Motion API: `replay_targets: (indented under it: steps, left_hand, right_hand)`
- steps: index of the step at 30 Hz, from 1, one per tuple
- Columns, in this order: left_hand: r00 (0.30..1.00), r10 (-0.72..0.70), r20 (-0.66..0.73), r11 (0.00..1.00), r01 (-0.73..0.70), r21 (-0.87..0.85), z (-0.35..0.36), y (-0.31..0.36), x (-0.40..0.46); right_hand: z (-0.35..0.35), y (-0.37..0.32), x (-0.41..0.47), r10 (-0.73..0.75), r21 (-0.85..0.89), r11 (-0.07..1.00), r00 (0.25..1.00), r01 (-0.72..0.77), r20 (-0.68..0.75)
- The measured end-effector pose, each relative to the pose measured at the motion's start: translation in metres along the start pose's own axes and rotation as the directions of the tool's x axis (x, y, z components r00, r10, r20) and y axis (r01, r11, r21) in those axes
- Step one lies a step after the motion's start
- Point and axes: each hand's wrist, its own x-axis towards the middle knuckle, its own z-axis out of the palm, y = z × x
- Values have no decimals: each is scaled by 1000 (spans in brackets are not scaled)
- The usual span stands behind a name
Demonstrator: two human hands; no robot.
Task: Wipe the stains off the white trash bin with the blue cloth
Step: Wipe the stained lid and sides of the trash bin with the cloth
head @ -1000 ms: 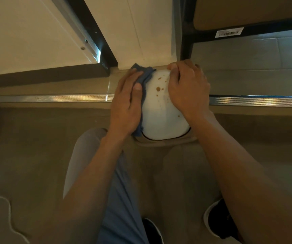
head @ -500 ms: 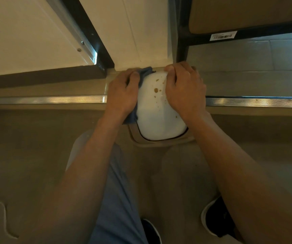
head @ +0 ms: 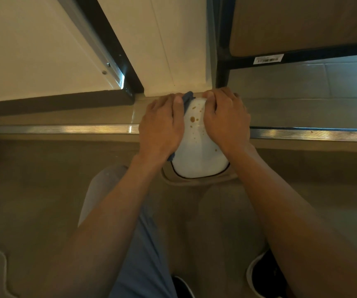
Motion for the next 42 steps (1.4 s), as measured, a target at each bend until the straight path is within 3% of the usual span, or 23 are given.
replay_targets:
  steps: [1, 3, 8, 16, 24, 28, 31, 36, 42]
  left_hand:
    - [998, 60, -32, 997, -62, -49, 1, -5, -7]
    - [998, 41, -57, 987, -49, -156, 0, -21, -14]
    - [954, -280, 108, 927, 298, -227, -2, -9, 20]
    - [983, -180, -25, 929, 162, -334, 7, -23, 5]
    - [963, -253, -94, 922, 211, -324, 16, -17, -18]
    - [979, -181, -97, 958, 153, -245, 12, -19, -24]
    - [990, -117, -80, 981, 103, -165, 8, -18, -23]
    - [999, 42, -21, 999, -42, 9, 0, -8, -15]
    - [970, 16, 242, 978, -65, 197, -3, 2, 20]
  right_hand:
    - [0, 0, 0, -2, 3, 1000, 1000, 2, -5]
    - [0, 0, 0, -13, 0, 1000, 1000, 13, -1]
    - [-3, 0, 0, 1, 29, 1000, 1000, -1, 17]
    - [-3, 1, -1, -2, 57, 998, 1000, 2, 11]
    - [-15, 9, 5, -6, 263, 964, 983, -43, 184]
    - [-26, 13, 10, 107, 518, 814, 943, -264, 314]
    - [-32, 21, 12, 89, 576, 753, 916, -318, 390]
    - [-25, 30, 9, 70, 492, 833, 931, -252, 358]
    - [-20, 28, 7, -3, 400, 911, 966, -104, 258]
